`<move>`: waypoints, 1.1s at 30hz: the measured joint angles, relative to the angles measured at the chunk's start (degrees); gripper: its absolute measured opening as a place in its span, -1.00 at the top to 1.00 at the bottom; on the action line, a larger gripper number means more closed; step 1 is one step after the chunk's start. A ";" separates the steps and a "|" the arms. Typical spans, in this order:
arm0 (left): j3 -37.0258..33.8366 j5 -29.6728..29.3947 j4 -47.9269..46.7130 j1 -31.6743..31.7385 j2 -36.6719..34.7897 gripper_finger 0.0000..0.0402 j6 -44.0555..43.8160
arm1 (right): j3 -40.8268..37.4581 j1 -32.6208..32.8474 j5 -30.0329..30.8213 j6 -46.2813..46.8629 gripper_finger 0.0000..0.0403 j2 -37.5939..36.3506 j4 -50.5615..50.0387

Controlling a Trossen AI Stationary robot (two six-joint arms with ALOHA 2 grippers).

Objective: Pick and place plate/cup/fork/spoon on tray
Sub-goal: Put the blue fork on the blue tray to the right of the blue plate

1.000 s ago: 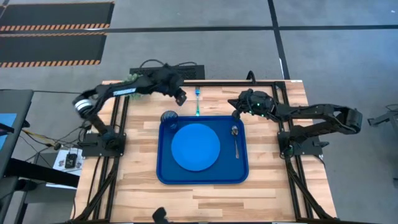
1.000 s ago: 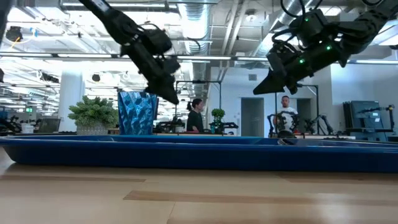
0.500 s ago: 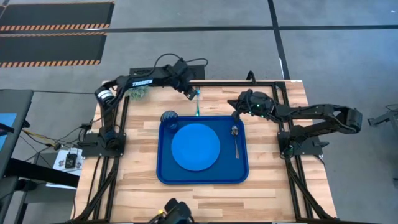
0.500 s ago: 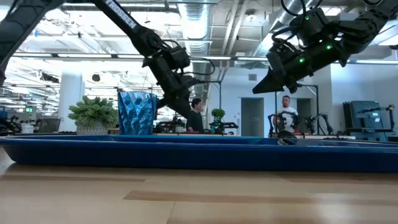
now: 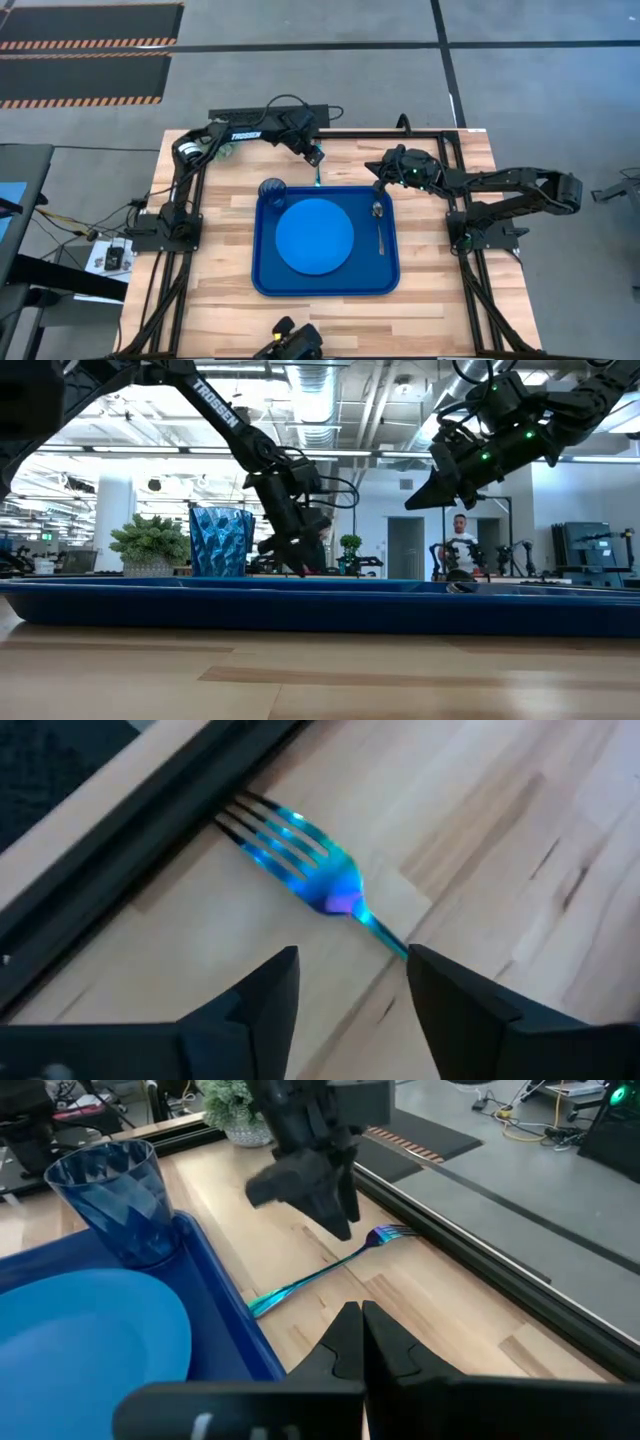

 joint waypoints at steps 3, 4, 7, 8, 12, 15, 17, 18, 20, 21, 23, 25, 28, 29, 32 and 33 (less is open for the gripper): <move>0.77 -1.19 0.01 -0.47 0.52 0.08 0.20 | 0.00 0.00 -0.02 -0.01 0.97 0.00 0.00; 0.80 -1.31 0.22 -0.48 0.51 0.07 0.29 | 0.01 0.00 -0.01 -0.01 0.97 0.00 0.00; 0.88 -1.45 0.95 -0.53 0.51 0.06 0.14 | 0.00 0.00 -0.03 0.00 0.97 0.00 0.00; 0.88 -1.44 1.02 -0.50 0.51 0.06 0.12 | 0.00 0.00 -0.03 0.00 0.97 0.00 0.00; 0.88 0.31 1.26 0.05 0.51 0.07 2.67 | 0.00 0.00 -0.03 0.00 0.97 0.00 -0.01; 1.09 0.69 1.06 0.84 0.51 0.12 3.38 | 0.01 0.00 -0.03 0.00 0.97 0.00 -0.02; 1.36 0.68 1.42 1.64 0.49 0.15 2.32 | 0.00 0.00 -0.04 0.00 0.97 0.01 -0.01; 1.40 0.64 1.66 1.97 0.47 0.15 2.02 | 0.02 0.00 -0.03 0.00 0.97 0.00 -0.01; 1.40 0.53 1.61 2.45 0.47 0.15 1.47 | 0.01 0.00 -0.05 0.01 0.97 0.00 0.00; 1.40 0.75 1.59 2.69 0.47 0.14 1.40 | 0.00 0.00 -0.05 0.02 0.97 0.00 0.00; 1.40 2.83 1.76 3.33 0.47 0.10 1.21 | 0.00 0.00 -0.03 0.02 0.97 0.00 0.00; 1.43 5.26 2.83 3.84 1.11 0.05 0.98 | 0.00 0.00 -0.05 0.02 0.97 0.00 0.00; 1.41 8.96 4.31 4.81 2.63 0.00 0.19 | 0.02 0.00 -0.14 0.02 0.97 0.02 0.04; 1.74 10.21 5.16 5.13 3.25 -0.02 -0.37 | 0.00 0.00 -0.12 -0.12 0.97 0.02 0.04; 2.83 11.62 5.37 5.48 4.79 -0.03 -1.21 | 0.02 0.13 -0.14 -0.78 0.97 0.02 0.07; 3.34 11.56 5.09 5.48 5.30 -0.03 -1.37 | 0.02 0.20 -0.15 -0.90 0.97 0.02 0.09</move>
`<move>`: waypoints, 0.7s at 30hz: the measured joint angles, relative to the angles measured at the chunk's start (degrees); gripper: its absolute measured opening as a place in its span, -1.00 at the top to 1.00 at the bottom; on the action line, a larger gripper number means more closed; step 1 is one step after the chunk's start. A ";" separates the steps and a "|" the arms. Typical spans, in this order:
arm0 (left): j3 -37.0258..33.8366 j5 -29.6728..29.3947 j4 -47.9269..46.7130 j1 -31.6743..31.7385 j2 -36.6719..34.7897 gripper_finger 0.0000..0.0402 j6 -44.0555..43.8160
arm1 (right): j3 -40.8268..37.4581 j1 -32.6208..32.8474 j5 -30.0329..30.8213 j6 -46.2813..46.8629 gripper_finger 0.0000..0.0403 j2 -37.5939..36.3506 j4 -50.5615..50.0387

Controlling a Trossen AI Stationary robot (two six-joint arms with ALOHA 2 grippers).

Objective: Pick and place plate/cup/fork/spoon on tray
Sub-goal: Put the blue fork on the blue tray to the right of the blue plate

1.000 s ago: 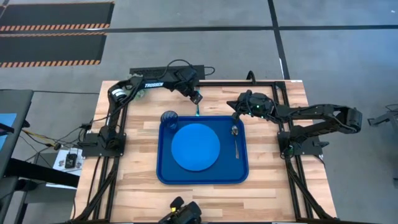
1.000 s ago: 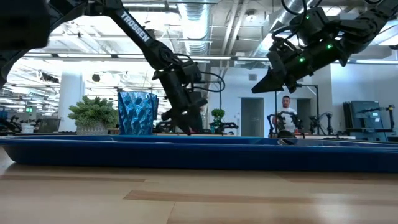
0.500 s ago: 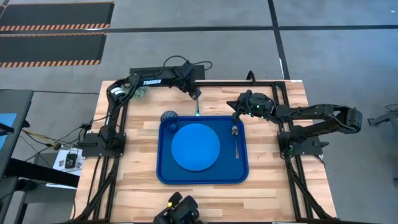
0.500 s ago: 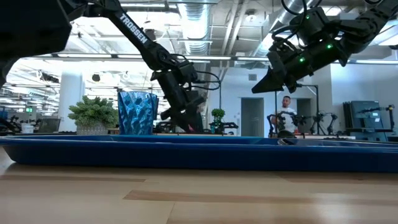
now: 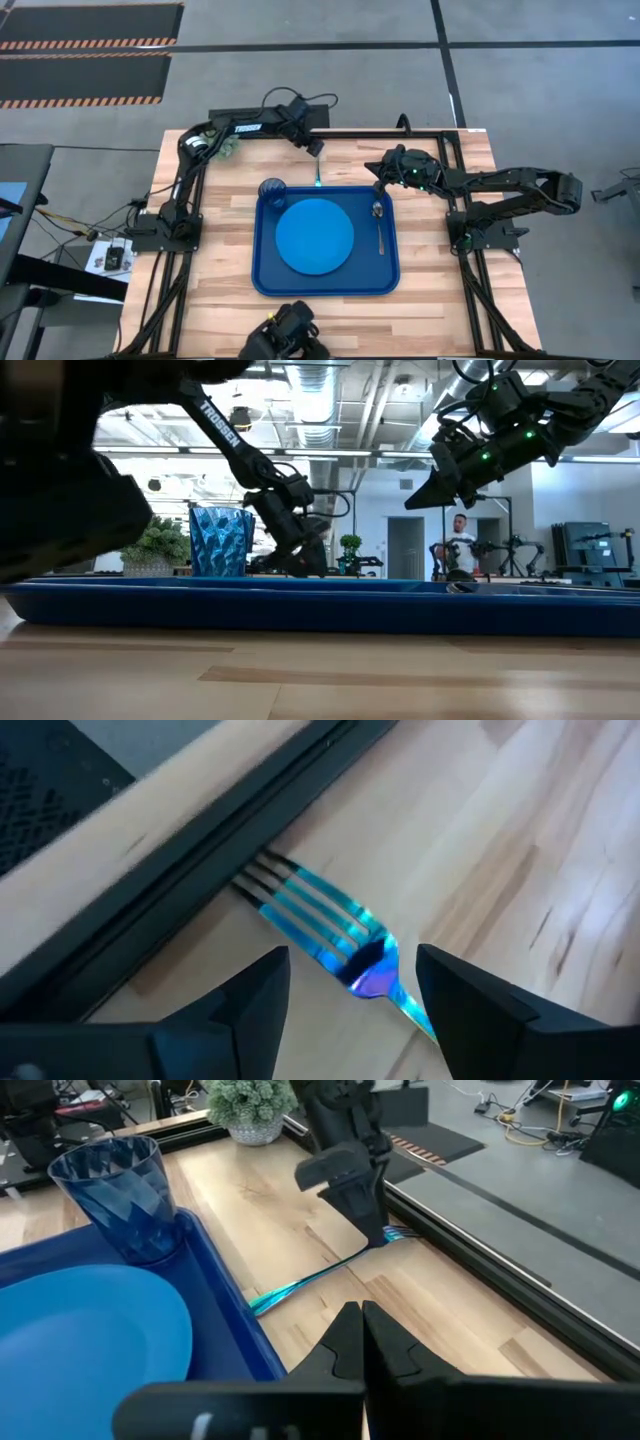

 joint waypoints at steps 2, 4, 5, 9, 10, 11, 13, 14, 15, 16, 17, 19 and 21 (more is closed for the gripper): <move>1.05 -0.30 -1.13 0.16 0.70 -0.03 0.24 | 0.00 0.00 -0.01 -0.33 0.97 0.00 0.00; 1.30 0.16 -0.40 0.22 0.81 -0.02 0.22 | 0.00 0.00 -0.01 -0.47 0.97 0.00 0.02; 1.30 0.53 0.66 0.22 0.81 0.00 0.27 | 0.00 0.00 -0.01 -0.55 0.97 0.00 0.04; 1.24 2.52 2.66 0.26 0.81 0.09 0.26 | 0.00 0.00 0.01 -1.80 0.97 0.00 0.12; 1.24 2.49 2.75 0.28 0.81 0.12 0.21 | 0.00 0.00 0.01 -1.87 0.97 0.00 0.11; 1.24 2.47 2.74 0.39 0.81 0.15 0.04 | 0.00 0.00 0.01 -1.88 0.97 0.00 0.10; 1.19 2.67 2.57 0.62 0.81 0.22 -0.04 | 0.00 0.00 0.01 -1.92 0.97 0.00 0.09; 1.19 2.68 2.58 0.78 0.81 0.25 -0.04 | 0.00 0.00 0.01 -1.94 0.97 0.00 0.09; 1.19 2.67 2.59 0.85 0.81 0.28 -0.04 | 0.00 0.00 0.01 -1.96 0.97 0.00 0.09; 1.19 2.81 2.53 0.87 0.81 0.31 -0.06 | 0.00 0.00 -0.01 -2.00 0.97 0.00 0.09; 1.19 3.12 2.41 0.90 0.81 0.32 0.09 | 0.00 0.00 -0.03 -2.06 0.97 0.00 0.09; 1.22 3.68 2.33 0.69 0.81 0.34 3.35 | 0.00 0.00 -0.03 -2.09 0.97 0.00 0.09; 2.49 3.82 0.52 0.32 0.81 0.35 8.13 | 0.00 0.00 -0.03 -2.09 0.97 0.00 0.09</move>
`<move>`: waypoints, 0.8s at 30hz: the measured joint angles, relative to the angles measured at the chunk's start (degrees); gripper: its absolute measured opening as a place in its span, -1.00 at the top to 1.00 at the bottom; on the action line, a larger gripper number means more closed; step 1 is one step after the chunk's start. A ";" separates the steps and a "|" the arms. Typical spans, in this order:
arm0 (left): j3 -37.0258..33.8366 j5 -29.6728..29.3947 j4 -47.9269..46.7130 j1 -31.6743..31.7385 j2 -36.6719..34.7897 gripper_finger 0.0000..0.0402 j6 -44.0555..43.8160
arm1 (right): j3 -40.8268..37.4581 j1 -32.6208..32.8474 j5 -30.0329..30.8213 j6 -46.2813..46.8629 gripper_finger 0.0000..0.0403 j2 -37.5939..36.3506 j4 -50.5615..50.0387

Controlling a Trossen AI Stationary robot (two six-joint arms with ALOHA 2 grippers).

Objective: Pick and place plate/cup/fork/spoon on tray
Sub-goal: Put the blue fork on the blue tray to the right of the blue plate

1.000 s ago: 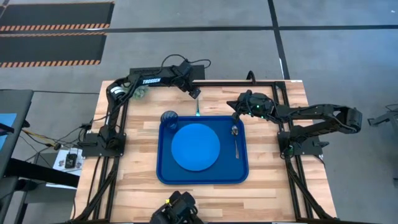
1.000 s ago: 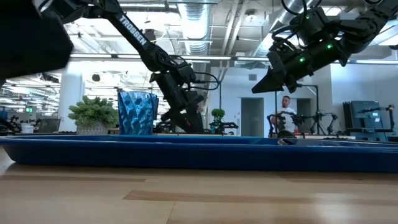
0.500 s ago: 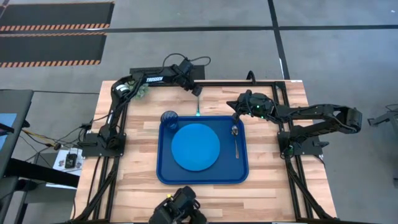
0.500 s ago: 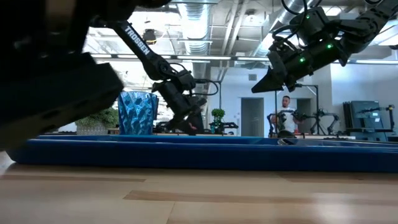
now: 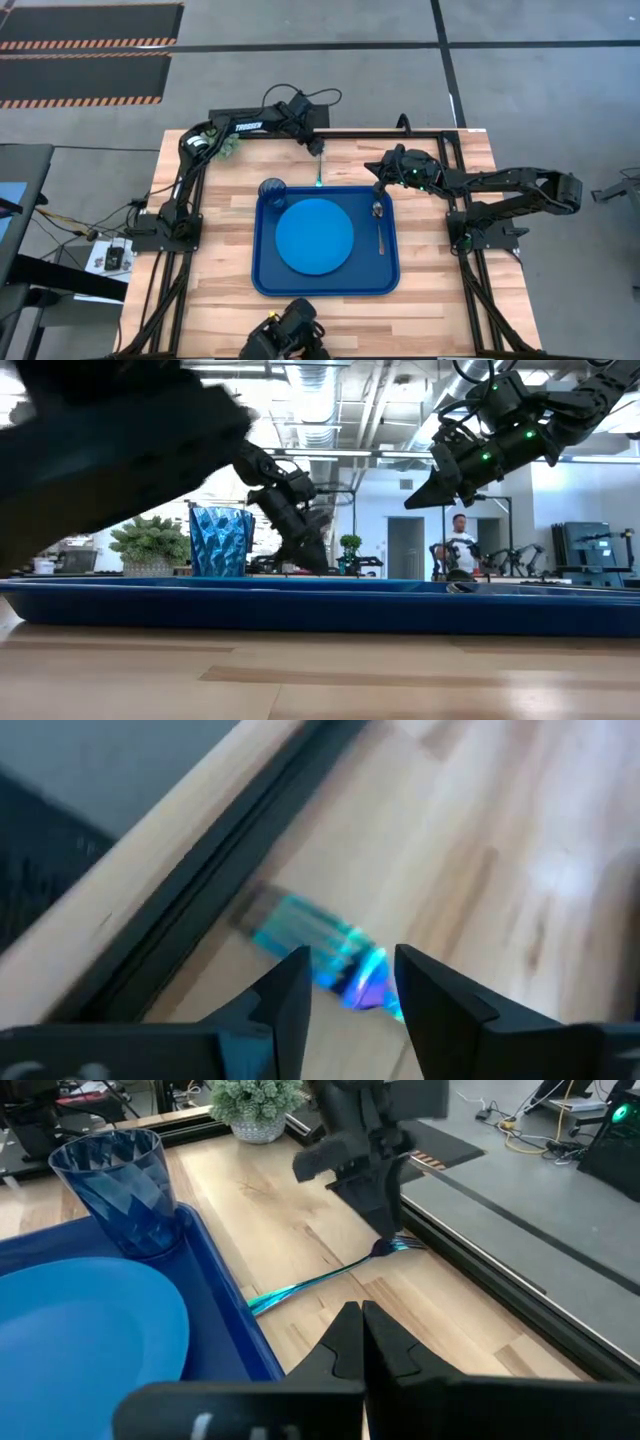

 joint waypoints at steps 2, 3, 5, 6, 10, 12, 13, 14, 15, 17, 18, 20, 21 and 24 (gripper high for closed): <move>1.98 1.12 -0.73 -0.35 -0.01 0.36 4.33 | 0.00 0.00 -0.02 0.00 0.97 0.00 0.00; 2.66 1.45 -0.81 -0.63 -0.13 0.38 6.61 | 0.00 0.00 -0.02 0.00 0.97 0.00 0.00; 2.94 1.49 -1.32 -1.33 -0.31 0.46 11.31 | 0.00 0.00 -0.02 -0.02 0.97 0.00 0.00; 2.89 1.49 -1.76 -1.52 -0.27 0.52 13.75 | 0.00 0.00 -0.04 -0.31 0.97 0.00 0.00; 2.83 2.27 -3.88 -2.10 -0.17 0.87 22.40 | 0.00 0.00 -0.04 -0.86 0.97 0.00 -0.02; 2.83 2.31 -5.37 -2.29 -0.15 0.96 25.49 | 0.00 0.00 -0.04 -0.90 0.97 0.00 -0.04; 2.83 2.33 -5.74 -2.35 -0.13 0.96 26.85 | 0.00 0.00 -0.04 -0.90 0.97 0.00 -0.04; 2.83 2.33 -6.28 -2.39 -0.13 0.97 28.11 | 0.00 0.00 -0.07 -0.93 0.97 0.00 -0.04; 2.83 2.31 -7.01 -2.44 -0.13 0.98 29.64 | 0.00 0.00 -0.07 -1.01 0.97 0.00 -0.04; 2.51 2.27 -8.00 -2.76 -0.13 0.99 32.49 | 0.00 0.00 -0.07 -1.07 0.97 0.00 -0.04; 2.17 2.04 -7.98 -3.00 -0.13 0.99 34.08 | 0.00 0.00 -0.07 -1.07 0.97 0.00 -0.07; 1.93 1.38 -8.14 -3.62 -0.07 1.00 36.18 | 0.00 0.00 -0.07 -1.07 0.97 0.00 -0.07; 1.93 1.29 -8.07 -3.87 -0.07 1.00 37.05 | 0.00 0.00 -0.07 -1.07 0.97 0.00 -0.07; 1.93 -0.03 -7.77 -4.38 -0.07 1.00 40.12 | 0.00 0.00 -0.09 -1.07 0.97 0.00 -0.07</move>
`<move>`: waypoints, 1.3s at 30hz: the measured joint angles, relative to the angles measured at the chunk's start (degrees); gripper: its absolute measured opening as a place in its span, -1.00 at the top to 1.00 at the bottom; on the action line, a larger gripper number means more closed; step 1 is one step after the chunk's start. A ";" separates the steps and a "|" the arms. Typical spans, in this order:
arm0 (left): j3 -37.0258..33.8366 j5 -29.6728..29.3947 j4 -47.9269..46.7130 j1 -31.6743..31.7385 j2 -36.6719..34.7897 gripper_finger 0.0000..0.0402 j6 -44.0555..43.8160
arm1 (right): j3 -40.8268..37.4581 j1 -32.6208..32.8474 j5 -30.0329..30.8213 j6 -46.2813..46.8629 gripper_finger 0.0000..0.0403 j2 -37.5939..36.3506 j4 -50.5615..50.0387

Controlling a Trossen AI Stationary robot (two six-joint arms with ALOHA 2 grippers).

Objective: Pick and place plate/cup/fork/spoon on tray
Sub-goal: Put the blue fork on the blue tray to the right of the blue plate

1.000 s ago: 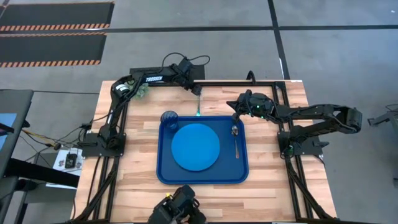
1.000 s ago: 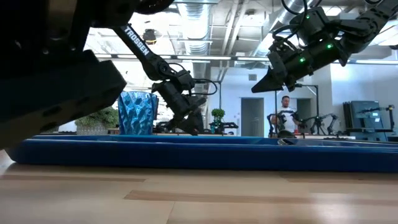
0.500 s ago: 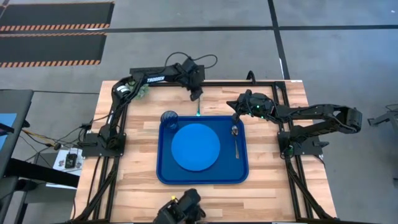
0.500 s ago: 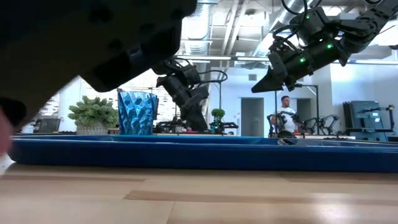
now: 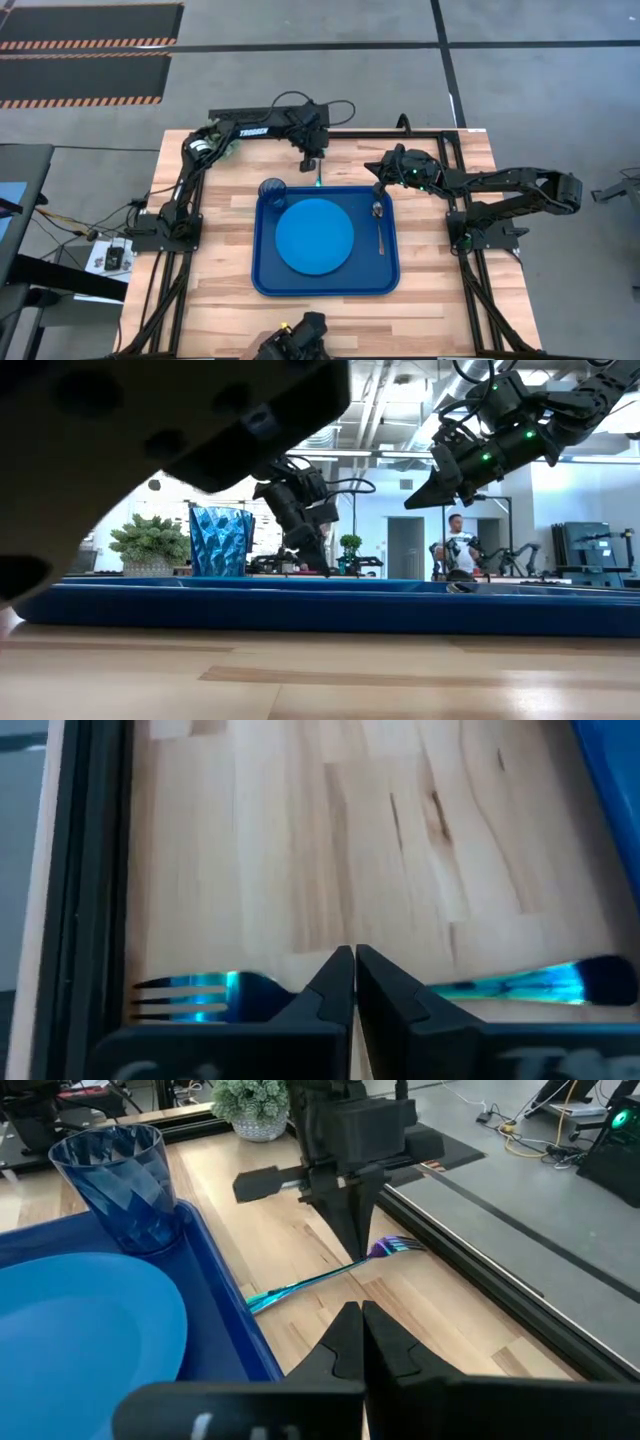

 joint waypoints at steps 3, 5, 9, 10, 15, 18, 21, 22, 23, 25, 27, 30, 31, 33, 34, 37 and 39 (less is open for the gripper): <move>0.00 -0.69 0.95 -0.22 0.00 1.00 1.32 | 0.00 0.00 0.00 0.00 0.97 0.00 0.00; 0.00 -0.22 0.75 -0.23 0.00 1.00 2.10 | 0.00 0.00 0.00 -0.15 0.97 0.00 0.00; 0.04 -1.21 -0.11 -0.57 2.14 1.00 3.56 | 0.00 0.00 -0.02 -0.26 0.97 0.00 -0.09; 0.08 -0.45 -0.30 -0.56 2.64 1.00 3.72 | 0.00 0.00 -0.02 -0.26 0.97 0.00 -0.11; 0.52 -1.40 -0.80 -0.27 2.73 1.00 4.21 | 0.04 0.00 -0.02 -0.44 0.97 0.00 -0.51; 0.63 -3.27 -1.95 -0.40 2.73 1.00 5.02 | 0.04 0.00 -0.02 -0.46 0.97 0.00 -0.50; 0.76 -4.52 -3.35 -0.46 2.70 1.00 5.16 | 0.04 0.00 -0.02 -1.12 0.97 0.00 -0.55; 0.77 -4.79 -3.65 -0.46 2.68 1.00 5.02 | 0.04 0.00 -0.02 -1.14 0.97 0.00 -0.59; 0.81 -5.19 -3.93 -0.46 2.64 1.00 4.90 | 0.04 0.00 -0.02 -1.16 0.97 0.00 -0.72; 0.79 -6.12 -4.70 -0.51 2.28 1.00 4.65 | 0.04 0.02 -0.02 -1.18 0.97 0.00 -1.03; 0.68 -6.96 -5.86 -0.63 1.72 1.00 4.11 | 0.04 0.00 -0.01 -1.30 0.97 0.00 -1.33; 0.44 -9.21 -7.76 -0.69 -0.03 1.00 3.04 | 0.04 0.01 -0.02 -1.31 0.97 0.00 -1.40; 0.44 -9.84 -7.95 -0.68 -0.92 1.00 2.33 | 0.04 0.00 -0.02 -1.31 0.97 0.00 -1.40; 0.55 -11.03 -9.26 -0.67 -2.94 1.00 0.33 | 0.04 0.00 -0.02 -1.31 0.97 0.00 -1.40; 0.59 -11.88 -10.30 -0.65 -3.60 1.00 -1.01 | 0.04 0.00 -0.02 -1.31 0.97 0.00 -1.40; 0.54 -16.51 -13.09 -0.66 -4.46 1.00 -6.66 | 0.04 0.01 -0.01 -1.31 0.97 0.00 -1.37; 0.52 -20.36 -13.65 -0.66 -4.72 1.00 -13.42 | 0.04 0.02 -0.02 -1.31 0.97 0.00 -1.36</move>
